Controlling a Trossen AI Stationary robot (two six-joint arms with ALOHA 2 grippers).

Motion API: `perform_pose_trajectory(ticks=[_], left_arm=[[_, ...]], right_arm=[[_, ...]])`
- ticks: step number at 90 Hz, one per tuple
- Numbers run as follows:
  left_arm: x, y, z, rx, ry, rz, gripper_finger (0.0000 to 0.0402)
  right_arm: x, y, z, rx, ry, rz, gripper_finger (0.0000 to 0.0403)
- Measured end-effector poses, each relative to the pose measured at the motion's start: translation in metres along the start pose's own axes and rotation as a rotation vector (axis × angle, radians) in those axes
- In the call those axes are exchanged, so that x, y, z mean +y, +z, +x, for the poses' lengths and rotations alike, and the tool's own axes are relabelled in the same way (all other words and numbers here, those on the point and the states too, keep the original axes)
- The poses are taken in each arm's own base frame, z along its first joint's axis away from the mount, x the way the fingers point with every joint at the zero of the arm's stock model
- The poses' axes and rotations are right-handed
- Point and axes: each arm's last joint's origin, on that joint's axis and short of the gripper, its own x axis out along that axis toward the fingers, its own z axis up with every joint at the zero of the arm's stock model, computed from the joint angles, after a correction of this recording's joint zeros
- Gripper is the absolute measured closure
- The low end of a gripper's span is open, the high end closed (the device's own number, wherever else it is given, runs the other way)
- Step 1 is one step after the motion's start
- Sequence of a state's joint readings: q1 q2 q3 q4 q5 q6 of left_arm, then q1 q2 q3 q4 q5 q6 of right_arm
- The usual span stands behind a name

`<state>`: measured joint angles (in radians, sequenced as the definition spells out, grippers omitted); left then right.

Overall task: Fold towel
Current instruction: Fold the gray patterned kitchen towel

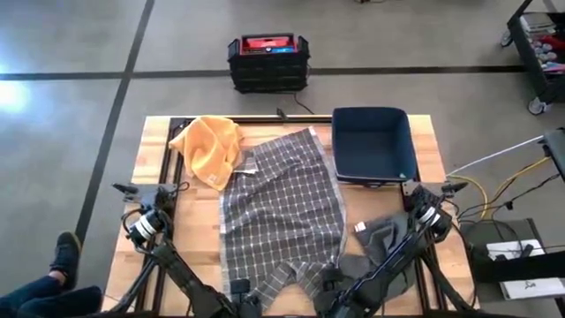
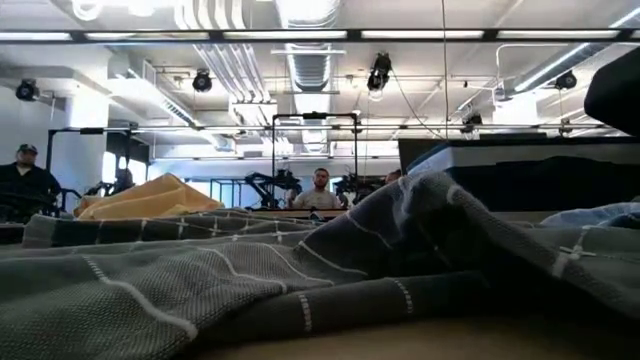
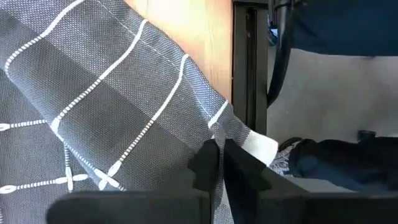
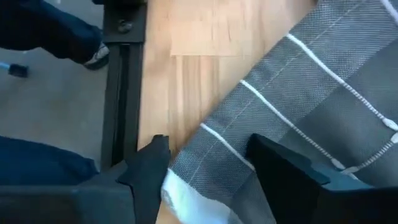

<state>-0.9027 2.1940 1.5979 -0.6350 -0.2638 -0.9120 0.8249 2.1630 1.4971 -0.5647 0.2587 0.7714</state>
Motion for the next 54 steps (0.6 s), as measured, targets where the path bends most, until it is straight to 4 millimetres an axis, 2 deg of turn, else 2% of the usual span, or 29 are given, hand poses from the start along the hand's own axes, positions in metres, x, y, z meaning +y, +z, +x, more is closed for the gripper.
perform_pose_trajectory(ticks=[13, 33, 42, 54], left_arm=[[-0.003, -0.002, -0.011, 0.01, 0.004, 0.037, 0.0401], [-0.004, -0.02, -0.042, 0.088, 0.054, 0.094, 0.0402], [-0.003, -0.03, -0.041, 0.12, 0.09, 0.117, 0.0401], [-0.003, -0.027, -0.047, 0.101, 0.068, 0.064, 0.0379]], right_arm=[[-0.005, -0.003, -0.004, 0.038, -0.033, -0.021, 0.0254], [-0.012, -0.01, -0.015, 0.122, -0.085, -0.053, 0.0388], [-0.013, -0.011, -0.017, 0.138, -0.094, -0.057, 0.0389], [-0.013, -0.011, -0.016, 0.141, -0.092, -0.057, 0.039]])
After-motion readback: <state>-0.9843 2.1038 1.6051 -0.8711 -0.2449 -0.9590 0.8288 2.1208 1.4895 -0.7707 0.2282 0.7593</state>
